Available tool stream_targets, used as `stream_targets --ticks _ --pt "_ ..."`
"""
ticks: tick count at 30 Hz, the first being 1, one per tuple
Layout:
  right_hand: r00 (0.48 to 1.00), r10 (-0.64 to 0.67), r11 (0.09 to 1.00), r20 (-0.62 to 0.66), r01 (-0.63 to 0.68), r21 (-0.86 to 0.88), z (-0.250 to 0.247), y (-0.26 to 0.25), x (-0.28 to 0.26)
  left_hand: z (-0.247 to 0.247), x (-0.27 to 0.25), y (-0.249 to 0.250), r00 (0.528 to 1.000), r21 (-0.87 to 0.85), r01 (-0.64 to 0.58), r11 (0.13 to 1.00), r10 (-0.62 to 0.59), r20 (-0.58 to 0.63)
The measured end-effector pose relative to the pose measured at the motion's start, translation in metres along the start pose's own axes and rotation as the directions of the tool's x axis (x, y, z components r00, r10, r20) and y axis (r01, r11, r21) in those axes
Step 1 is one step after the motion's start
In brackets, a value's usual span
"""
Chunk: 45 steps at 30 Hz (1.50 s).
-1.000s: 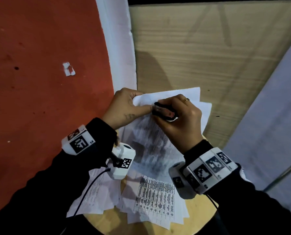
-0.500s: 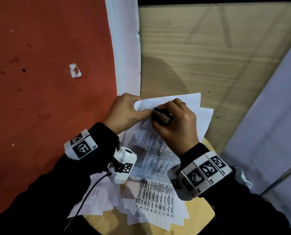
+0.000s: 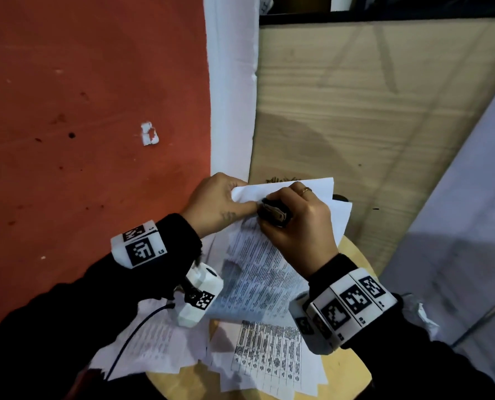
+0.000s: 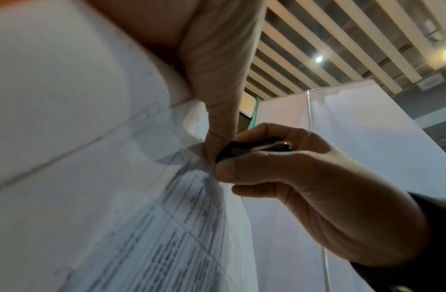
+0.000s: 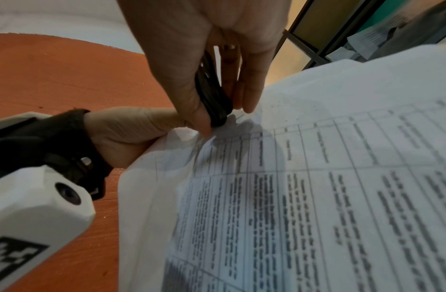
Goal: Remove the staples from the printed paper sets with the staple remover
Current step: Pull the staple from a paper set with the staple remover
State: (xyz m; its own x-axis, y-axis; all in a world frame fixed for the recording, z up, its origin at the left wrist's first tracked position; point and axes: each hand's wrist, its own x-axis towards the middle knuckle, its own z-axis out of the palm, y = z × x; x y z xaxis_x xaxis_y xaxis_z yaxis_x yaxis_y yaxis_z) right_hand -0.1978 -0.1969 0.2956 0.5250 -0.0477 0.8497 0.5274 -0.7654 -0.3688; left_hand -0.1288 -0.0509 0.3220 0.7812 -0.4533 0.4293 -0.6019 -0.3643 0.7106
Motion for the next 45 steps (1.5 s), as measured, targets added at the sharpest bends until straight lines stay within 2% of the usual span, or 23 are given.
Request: stream_targets --ticks 3,6,10,15,19,24,30,33,37,41,45 --pt "1.0 -0.007 0.999 0.0 0.007 0.038 -0.002 -0.007 0.001 -0.01 -0.002 0.01 0.998 -0.006 0.005 1.0 -0.005 0.058" --pt "1.0 0.007 0.998 -0.009 -0.006 0.062 0.0 -0.013 0.003 -0.014 -0.005 0.008 0.999 -0.026 0.017 1.0 -0.017 0.035" --pt "1.0 0.025 0.997 -0.005 -0.025 0.068 0.0 -0.018 0.002 -0.012 -0.01 0.005 0.997 -0.162 0.076 0.984 -0.071 0.035" --pt "0.998 0.022 0.996 -0.053 -0.017 0.086 -0.01 -0.015 0.0 -0.006 -0.013 0.017 0.997 -0.226 0.08 0.971 -0.074 0.033" --pt "0.998 0.011 0.999 -0.062 -0.009 0.043 -0.015 -0.01 0.0 0.004 -0.005 0.02 0.997 -0.205 0.07 0.976 -0.07 0.008" --pt "0.989 0.107 0.994 -0.104 -0.104 0.034 -0.023 0.011 0.007 0.001 0.007 0.006 0.995 -0.138 0.064 0.988 -0.074 -0.07" --pt "0.987 0.16 0.986 -0.029 -0.158 0.05 -0.011 0.026 0.014 -0.009 0.021 -0.011 0.996 -0.163 0.068 0.984 -0.076 -0.041" --pt "0.988 0.157 0.987 0.006 -0.157 0.02 -0.007 0.032 0.019 -0.011 0.029 -0.012 0.996 -0.149 0.086 0.985 -0.087 -0.001" --pt "0.987 0.144 0.989 0.07 -0.141 -0.052 -0.003 0.041 0.024 -0.016 0.034 -0.016 0.994 -0.133 0.104 0.986 -0.106 -0.01" --pt "0.984 0.137 0.99 0.11 -0.133 -0.044 0.0 0.043 0.022 -0.018 0.036 -0.019 0.995 -0.105 0.097 0.99 -0.098 -0.006" --pt "0.966 0.083 0.996 0.243 -0.085 -0.002 -0.005 0.042 0.033 -0.02 0.038 -0.02 0.998 -0.059 0.049 0.997 -0.048 0.027"
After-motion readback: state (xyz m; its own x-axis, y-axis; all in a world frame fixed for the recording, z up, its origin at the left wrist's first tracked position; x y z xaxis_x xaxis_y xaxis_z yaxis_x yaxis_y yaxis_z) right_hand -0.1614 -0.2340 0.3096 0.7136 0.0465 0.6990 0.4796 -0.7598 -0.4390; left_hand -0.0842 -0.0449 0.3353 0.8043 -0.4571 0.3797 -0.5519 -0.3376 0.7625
